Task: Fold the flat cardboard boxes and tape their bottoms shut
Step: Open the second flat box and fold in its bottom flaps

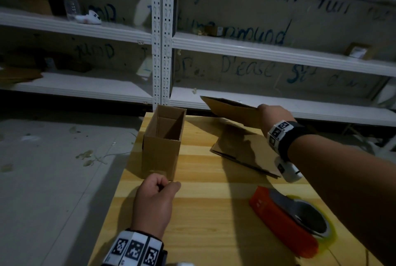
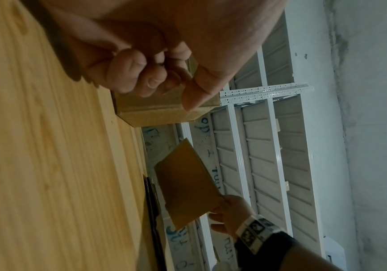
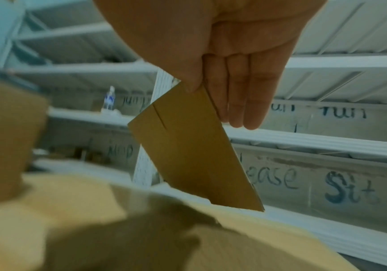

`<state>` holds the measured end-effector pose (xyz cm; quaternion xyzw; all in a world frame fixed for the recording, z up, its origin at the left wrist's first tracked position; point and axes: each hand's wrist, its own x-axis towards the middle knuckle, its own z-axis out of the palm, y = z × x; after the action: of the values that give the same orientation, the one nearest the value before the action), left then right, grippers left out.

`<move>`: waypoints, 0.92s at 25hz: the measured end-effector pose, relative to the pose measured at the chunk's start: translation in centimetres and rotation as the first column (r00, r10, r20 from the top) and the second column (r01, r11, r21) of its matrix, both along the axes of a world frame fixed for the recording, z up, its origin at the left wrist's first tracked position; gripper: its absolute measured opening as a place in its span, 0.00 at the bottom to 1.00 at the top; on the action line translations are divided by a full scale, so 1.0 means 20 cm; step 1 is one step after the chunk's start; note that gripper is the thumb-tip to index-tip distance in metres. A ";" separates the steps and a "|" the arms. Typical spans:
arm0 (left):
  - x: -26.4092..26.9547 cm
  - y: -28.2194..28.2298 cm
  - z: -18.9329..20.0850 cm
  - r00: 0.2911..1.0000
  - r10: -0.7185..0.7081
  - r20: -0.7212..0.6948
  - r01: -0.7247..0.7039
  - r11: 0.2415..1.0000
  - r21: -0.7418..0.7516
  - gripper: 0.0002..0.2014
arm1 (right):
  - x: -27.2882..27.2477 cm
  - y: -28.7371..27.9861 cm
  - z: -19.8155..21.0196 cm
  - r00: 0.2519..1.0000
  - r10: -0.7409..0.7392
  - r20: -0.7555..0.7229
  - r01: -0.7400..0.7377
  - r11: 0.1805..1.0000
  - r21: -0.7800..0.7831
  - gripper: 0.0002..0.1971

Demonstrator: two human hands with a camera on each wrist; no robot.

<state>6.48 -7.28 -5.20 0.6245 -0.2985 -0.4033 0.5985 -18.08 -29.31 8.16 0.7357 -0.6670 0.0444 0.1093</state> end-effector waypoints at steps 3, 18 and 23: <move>0.00 0.02 0.02 1.000 -0.013 -0.014 0.013 1.000 0.003 0.14 | -0.02 0.15 0.16 0.992 0.030 0.122 -0.023 0.998 -0.059 0.13; -0.13 0.28 0.21 0.991 -0.105 0.079 0.122 0.957 -0.264 0.34 | -0.35 1.20 0.11 0.811 0.284 0.511 -0.239 0.959 -0.153 0.10; -0.11 0.30 0.20 0.970 -0.113 0.216 0.181 0.928 -0.327 0.52 | -0.32 1.26 0.08 0.714 0.378 0.589 -0.377 0.917 -0.131 0.10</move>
<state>4.33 -1.37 -1.27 0.5223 -0.4673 -0.3264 0.6343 -24.46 -4.07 9.86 0.8027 -0.5024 0.2983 -0.1196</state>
